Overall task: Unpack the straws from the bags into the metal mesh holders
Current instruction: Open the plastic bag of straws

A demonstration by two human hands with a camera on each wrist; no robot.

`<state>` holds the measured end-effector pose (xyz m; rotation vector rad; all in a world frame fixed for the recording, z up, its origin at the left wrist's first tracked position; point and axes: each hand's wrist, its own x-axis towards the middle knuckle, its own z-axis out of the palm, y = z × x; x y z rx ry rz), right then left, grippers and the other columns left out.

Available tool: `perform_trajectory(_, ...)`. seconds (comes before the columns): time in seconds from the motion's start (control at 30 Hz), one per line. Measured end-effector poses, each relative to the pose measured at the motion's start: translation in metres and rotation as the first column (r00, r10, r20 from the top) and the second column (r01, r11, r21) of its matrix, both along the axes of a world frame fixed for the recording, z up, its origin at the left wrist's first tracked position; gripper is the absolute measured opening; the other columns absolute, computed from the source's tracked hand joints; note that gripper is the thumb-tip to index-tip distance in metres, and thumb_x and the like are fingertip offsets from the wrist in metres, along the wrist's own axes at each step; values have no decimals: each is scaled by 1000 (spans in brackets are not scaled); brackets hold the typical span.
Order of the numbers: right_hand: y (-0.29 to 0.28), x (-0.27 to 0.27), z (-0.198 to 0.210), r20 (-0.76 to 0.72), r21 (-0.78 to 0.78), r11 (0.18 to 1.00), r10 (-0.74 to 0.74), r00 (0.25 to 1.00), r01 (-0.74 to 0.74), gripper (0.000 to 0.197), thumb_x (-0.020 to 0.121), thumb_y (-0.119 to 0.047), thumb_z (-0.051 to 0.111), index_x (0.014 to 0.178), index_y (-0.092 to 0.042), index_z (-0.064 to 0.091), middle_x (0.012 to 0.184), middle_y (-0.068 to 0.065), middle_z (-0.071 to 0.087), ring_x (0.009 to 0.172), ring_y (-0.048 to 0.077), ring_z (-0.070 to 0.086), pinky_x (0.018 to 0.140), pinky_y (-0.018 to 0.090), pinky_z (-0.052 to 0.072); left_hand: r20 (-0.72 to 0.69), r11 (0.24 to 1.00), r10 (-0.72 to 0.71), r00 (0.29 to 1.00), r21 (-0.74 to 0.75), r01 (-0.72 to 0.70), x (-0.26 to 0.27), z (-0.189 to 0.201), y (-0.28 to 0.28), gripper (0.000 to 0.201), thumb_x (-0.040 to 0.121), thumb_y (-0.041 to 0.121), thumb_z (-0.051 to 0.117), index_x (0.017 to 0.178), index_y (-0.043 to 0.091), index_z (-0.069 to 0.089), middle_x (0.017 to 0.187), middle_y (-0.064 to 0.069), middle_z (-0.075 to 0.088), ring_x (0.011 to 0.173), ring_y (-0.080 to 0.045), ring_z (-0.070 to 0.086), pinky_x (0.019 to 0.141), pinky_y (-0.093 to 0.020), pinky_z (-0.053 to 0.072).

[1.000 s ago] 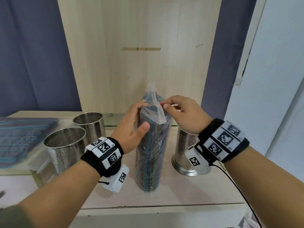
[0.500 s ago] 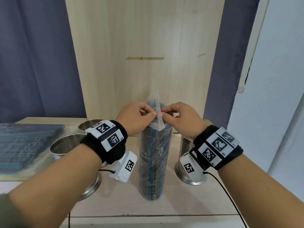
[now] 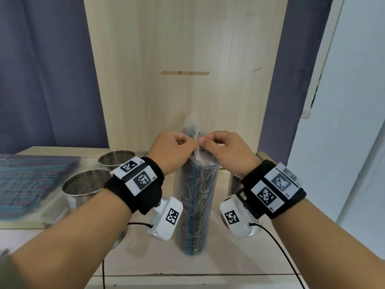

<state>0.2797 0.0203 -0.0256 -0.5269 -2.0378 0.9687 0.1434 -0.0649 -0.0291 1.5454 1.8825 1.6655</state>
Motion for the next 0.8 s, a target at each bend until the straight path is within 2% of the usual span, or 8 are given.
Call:
perform_trajectory(0.1,0,-2,6,48,-81,995,-61,997,65,24,95,-27,65,84,-6,72,66,-4,65,52,-1,56,56,14,45,-42,992,36,998,120,-31,6,-14,1,18,87,22,67,70,26,69,77,5,69,77,-18,66,78,-36,55)
perform_trajectory(0.23,-1,-6,7,45,-91,988,-124,991,127,20,90,-23,70,78,-8,72,64,-2,65,53,6,58,56,22,48,-110,978,57,992,207,-34,6,-25,4,12,84,32,63,78,23,69,88,6,65,87,-10,62,85,-34,52)
perform_trajectory(0.33,-2,-6,6,32,-125,983,-132,991,135,22,88,-17,71,68,-10,69,56,-3,63,48,4,56,53,20,46,-118,977,43,992,211,-17,5,-25,4,11,89,20,65,78,20,69,90,3,66,88,-12,62,87,-34,51)
perform_trajectory(0.43,-5,-5,9,67,-152,982,-107,992,116,23,90,-16,66,72,-2,71,60,3,62,52,9,54,53,21,45,-96,984,24,995,177,-7,5,-23,4,17,89,16,64,73,21,67,89,3,65,86,-15,62,84,-33,51)
perform_trajectory(0.5,-8,-4,11,92,-170,982,-70,993,85,25,94,-14,61,78,3,70,67,10,61,58,16,53,56,24,44,13,991,-26,1000,128,24,4,-21,4,23,88,20,63,66,25,66,79,4,64,75,-19,61,79,-40,52)
perform_trajectory(0.6,-10,-6,11,94,-184,982,-23,995,40,32,97,-12,53,86,15,66,75,17,56,67,25,48,63,32,40,154,994,-66,986,94,52,6,-17,1,28,73,39,59,67,12,64,67,-7,62,66,-24,56,70,-52,53)
perform_trajectory(0.67,-12,-7,10,98,-165,985,-25,995,41,28,97,-11,52,83,8,66,74,17,53,68,25,46,63,33,37,181,994,-80,980,89,65,7,-17,1,45,64,47,55,73,3,61,70,-15,60,66,-25,54,71,-56,52)
perform_trajectory(0.8,-13,-10,9,80,-157,986,-36,996,49,22,97,-10,51,83,-1,65,73,15,53,68,24,46,62,31,37,223,992,-98,970,103,76,9,-15,1,54,61,44,55,76,-7,57,69,-16,55,65,-24,49,64,-41,45)
